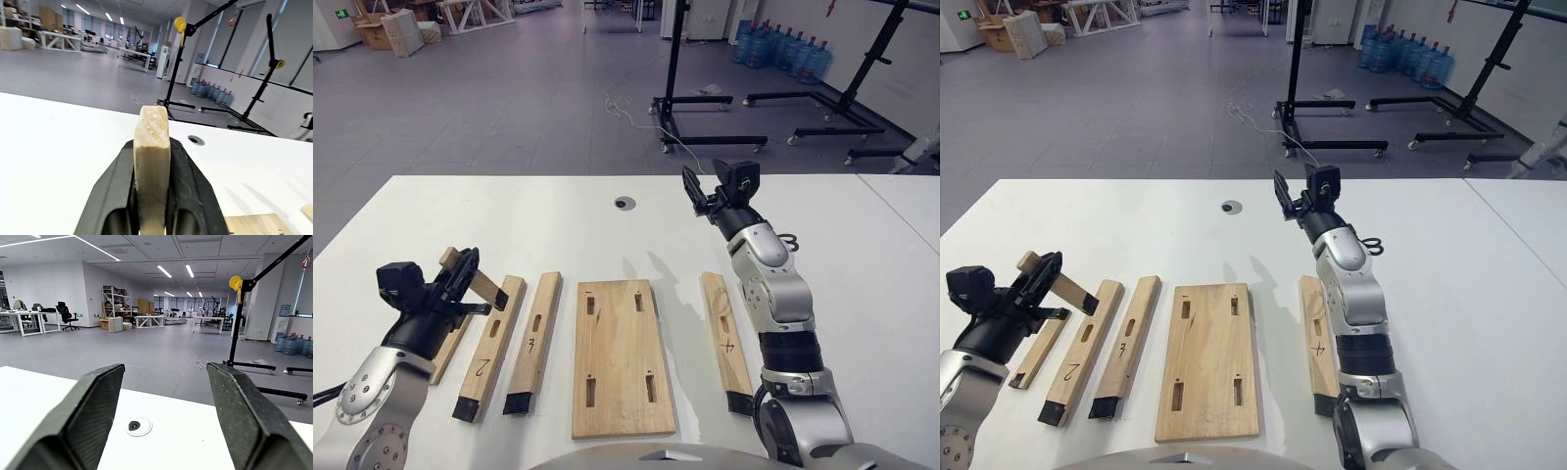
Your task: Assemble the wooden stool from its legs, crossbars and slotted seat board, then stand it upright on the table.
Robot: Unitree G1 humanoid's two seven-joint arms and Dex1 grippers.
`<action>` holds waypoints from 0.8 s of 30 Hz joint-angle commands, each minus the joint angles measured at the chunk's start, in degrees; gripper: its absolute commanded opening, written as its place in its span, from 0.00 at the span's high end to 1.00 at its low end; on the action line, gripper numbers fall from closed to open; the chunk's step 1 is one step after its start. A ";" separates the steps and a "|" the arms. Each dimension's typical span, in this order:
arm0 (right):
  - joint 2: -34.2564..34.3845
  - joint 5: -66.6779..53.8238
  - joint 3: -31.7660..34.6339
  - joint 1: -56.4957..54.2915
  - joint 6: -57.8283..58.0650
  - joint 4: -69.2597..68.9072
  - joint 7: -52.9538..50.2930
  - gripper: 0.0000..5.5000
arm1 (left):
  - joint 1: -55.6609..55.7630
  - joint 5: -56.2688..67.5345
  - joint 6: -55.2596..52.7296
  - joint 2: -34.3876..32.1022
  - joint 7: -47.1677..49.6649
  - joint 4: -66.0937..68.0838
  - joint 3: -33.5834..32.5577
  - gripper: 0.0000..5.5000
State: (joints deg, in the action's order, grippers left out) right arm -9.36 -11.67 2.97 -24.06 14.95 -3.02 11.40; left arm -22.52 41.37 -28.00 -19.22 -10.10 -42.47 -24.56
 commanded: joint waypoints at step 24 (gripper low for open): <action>0.37 -0.91 0.18 0.78 0.23 -2.03 2.82 0.44 | -3.90 -10.96 6.49 3.66 -2.48 8.33 3.81 0.93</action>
State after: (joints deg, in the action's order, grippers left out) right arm -8.84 -12.25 2.82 -23.13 14.85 -5.09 14.07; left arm -25.42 31.00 -22.08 -15.57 -12.23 -35.04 -20.18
